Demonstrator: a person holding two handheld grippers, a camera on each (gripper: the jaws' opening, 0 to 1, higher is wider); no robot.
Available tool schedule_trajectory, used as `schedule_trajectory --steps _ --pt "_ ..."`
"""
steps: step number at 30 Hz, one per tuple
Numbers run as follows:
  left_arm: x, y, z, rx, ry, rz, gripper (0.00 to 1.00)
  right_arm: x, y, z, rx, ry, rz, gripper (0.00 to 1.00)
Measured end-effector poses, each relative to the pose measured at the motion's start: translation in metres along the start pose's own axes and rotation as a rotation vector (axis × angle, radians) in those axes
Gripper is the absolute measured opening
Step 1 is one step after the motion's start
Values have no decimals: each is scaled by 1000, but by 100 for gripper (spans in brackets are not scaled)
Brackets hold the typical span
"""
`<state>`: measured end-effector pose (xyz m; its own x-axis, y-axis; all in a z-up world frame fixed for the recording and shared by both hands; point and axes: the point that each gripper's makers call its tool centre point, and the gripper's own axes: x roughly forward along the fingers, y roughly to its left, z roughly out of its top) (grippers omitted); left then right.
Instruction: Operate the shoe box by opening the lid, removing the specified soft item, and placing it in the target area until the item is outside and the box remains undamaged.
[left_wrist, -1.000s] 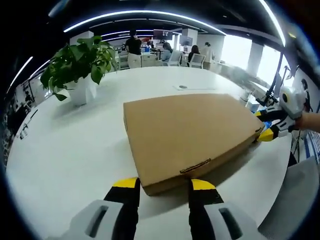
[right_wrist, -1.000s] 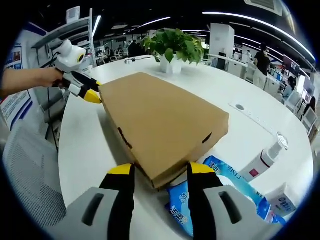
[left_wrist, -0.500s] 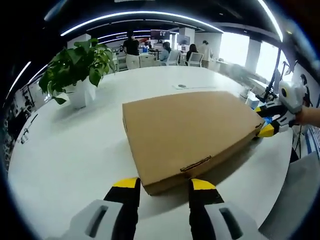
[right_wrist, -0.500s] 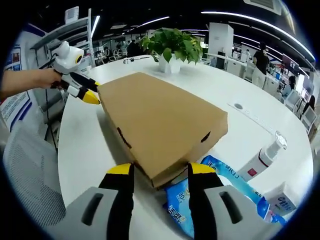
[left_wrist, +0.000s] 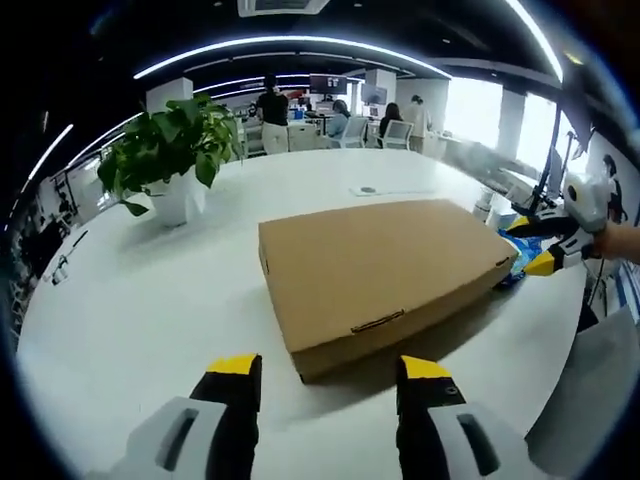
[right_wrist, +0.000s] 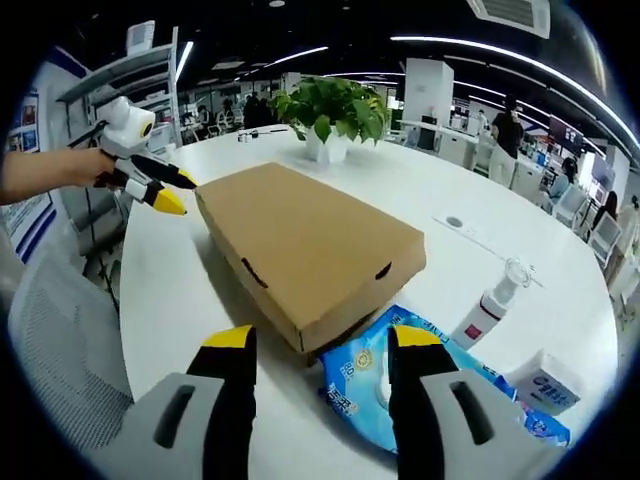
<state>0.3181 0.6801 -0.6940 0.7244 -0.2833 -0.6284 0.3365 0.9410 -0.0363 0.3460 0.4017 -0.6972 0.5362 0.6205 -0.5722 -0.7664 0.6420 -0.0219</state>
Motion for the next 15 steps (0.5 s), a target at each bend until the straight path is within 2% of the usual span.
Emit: schedule_trajectory --steps 7,15 --pt "-21 -21 5 28 -58 -25 66 -43 -12 -12 30 -39 -65 54" --pt "-42 -43 5 65 -79 -54 74 -83 -20 -37 57 -24 -129 63"
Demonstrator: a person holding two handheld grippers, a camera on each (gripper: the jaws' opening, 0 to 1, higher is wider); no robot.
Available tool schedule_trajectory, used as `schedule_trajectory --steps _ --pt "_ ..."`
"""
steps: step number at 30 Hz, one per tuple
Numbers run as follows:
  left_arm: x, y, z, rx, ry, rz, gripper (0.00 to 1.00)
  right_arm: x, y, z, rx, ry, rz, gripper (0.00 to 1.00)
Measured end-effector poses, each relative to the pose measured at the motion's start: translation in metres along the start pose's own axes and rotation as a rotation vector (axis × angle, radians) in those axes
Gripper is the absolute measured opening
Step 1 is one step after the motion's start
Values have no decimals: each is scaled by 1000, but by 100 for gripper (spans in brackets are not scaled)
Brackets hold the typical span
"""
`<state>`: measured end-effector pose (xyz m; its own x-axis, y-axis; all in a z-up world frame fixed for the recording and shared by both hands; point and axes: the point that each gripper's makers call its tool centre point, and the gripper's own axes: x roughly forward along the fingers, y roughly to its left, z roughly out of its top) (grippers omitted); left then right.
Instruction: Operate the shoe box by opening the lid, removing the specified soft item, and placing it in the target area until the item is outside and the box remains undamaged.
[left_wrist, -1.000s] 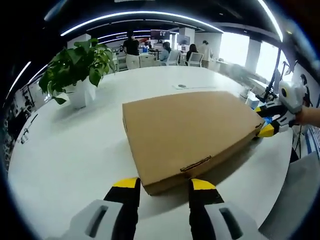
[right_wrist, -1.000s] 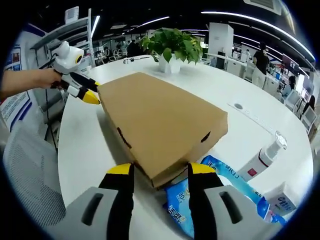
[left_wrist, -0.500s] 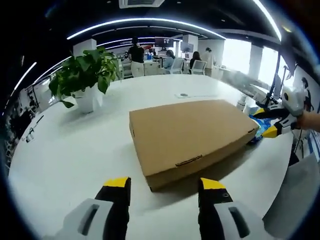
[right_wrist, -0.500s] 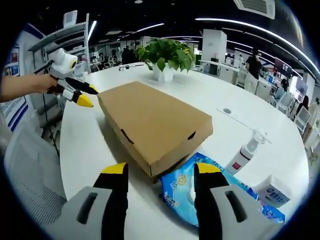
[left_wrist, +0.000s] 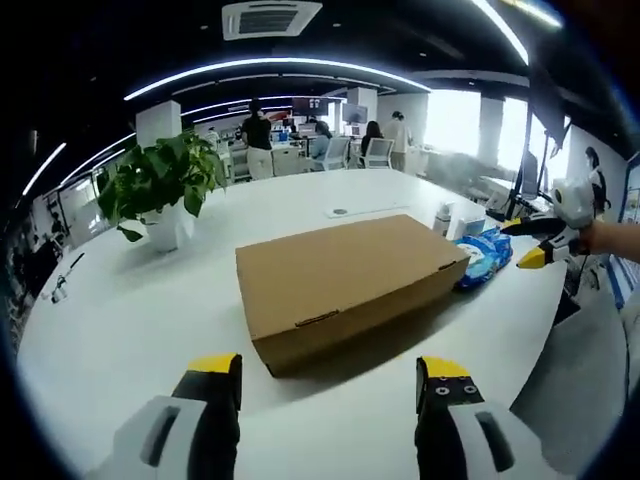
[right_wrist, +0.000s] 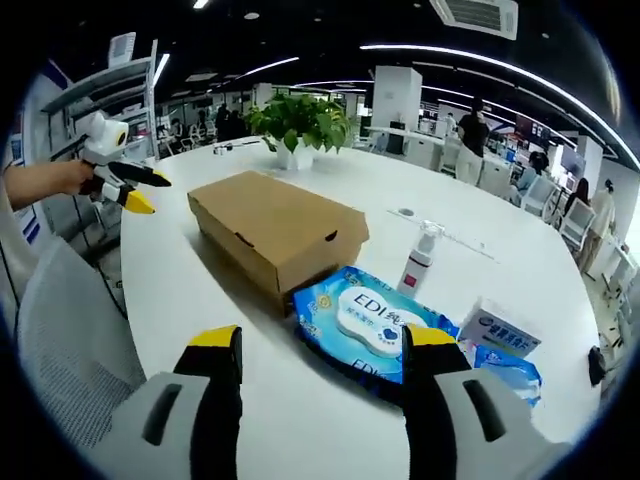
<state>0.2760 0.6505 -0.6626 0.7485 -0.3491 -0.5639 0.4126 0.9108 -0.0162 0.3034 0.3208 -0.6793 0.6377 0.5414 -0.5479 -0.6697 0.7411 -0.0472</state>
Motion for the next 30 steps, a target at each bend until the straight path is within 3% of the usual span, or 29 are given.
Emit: schedule_trajectory --steps 14,18,30 --pt "-28 -46 -12 17 -17 -70 94 -62 -13 -19 78 -21 -86 80" --pt "-37 -50 -17 3 -22 -83 100 -72 -11 -25 91 -19 -96 84" --pt "-54 -49 -14 -6 -60 -58 100 -95 -9 -32 115 -32 -117 95"
